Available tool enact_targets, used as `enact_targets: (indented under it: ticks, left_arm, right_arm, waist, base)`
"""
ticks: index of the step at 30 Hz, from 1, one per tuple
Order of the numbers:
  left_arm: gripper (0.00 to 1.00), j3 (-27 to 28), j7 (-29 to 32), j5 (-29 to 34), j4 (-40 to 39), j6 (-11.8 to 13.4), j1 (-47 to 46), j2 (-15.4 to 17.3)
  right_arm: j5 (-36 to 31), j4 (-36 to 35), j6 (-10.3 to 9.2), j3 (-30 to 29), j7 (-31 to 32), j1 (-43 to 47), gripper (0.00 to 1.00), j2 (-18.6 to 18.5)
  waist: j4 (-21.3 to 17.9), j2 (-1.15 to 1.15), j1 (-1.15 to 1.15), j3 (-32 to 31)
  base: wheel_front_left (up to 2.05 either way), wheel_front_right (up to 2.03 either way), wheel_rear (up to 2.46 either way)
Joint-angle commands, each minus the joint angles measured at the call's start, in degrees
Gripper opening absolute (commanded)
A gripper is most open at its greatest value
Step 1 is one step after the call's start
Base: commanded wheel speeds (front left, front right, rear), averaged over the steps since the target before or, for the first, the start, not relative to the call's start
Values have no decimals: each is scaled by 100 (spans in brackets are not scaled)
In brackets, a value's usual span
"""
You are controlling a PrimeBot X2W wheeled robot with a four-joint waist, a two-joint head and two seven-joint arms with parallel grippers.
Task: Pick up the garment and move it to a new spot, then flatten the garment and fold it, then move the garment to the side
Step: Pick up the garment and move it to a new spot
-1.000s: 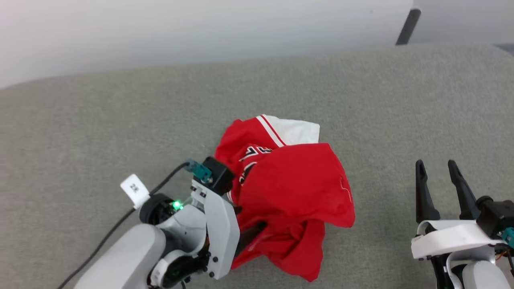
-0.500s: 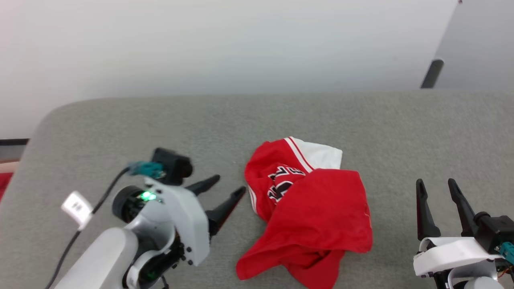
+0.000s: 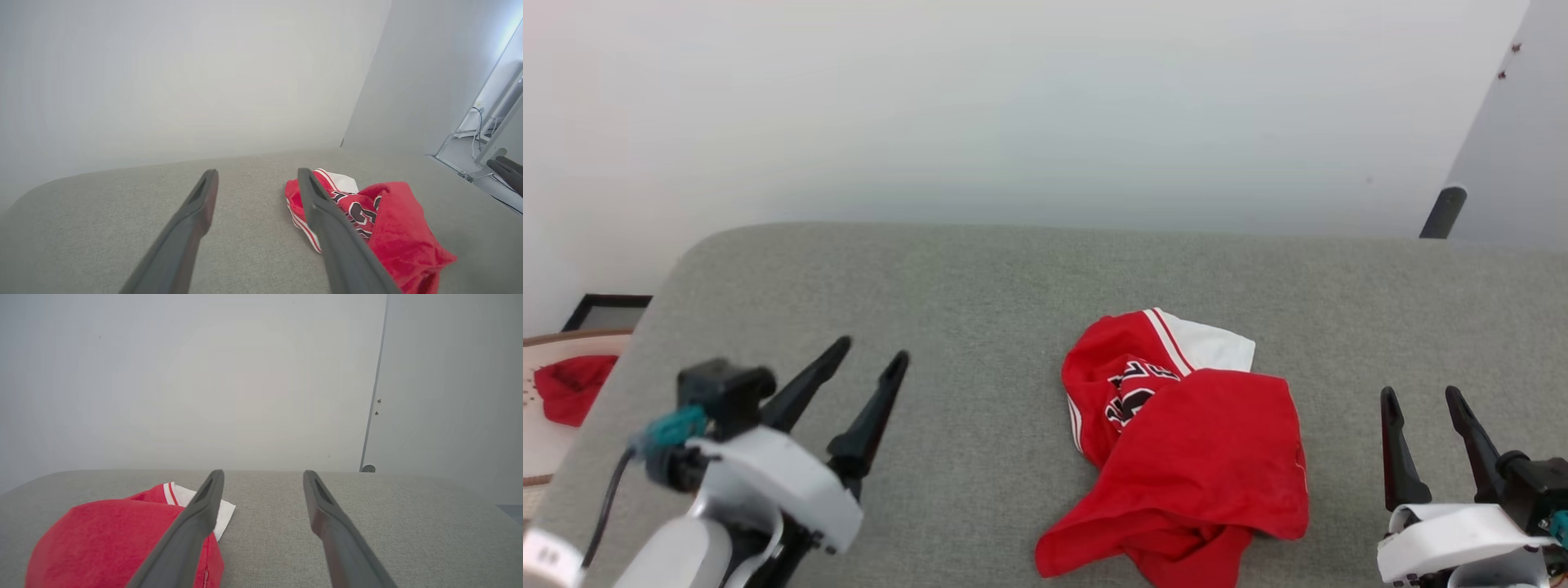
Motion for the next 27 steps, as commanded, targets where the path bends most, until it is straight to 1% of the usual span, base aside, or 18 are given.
enact_targets:
  ticks: [1,6,14,19,27]
  left_arm:
    - [100,24,-55,29,25,17,94,16]
    - [100,214,-654,116,266,98,388,-1]
    - [100,483,-1345,143,697,176,790,40]
    - [100,686,-1599,144,867,199,958,68]
    - [100,960,-1724,112,976,165,1178,74]
  right_arm:
    - [-16,17,2,-15,4,100,100,-22]
    - [-27,56,2,-53,3,155,100,-50]
    - [-65,105,2,-221,-25,289,100,-101]
    - [-116,63,2,-376,-30,390,100,-53]
    - [-126,38,2,-446,-36,469,100,2]
  waist:
    - [46,0,0,-53]
    - [99,0,0,-132]
    - [184,0,0,-221]
    - [222,0,0,-229]
    - [208,0,0,-220]
  base:
    - [0,0,0]
    - [0,0,0]
    - [0,0,0]
    - [0,0,0]
    - [0,0,0]
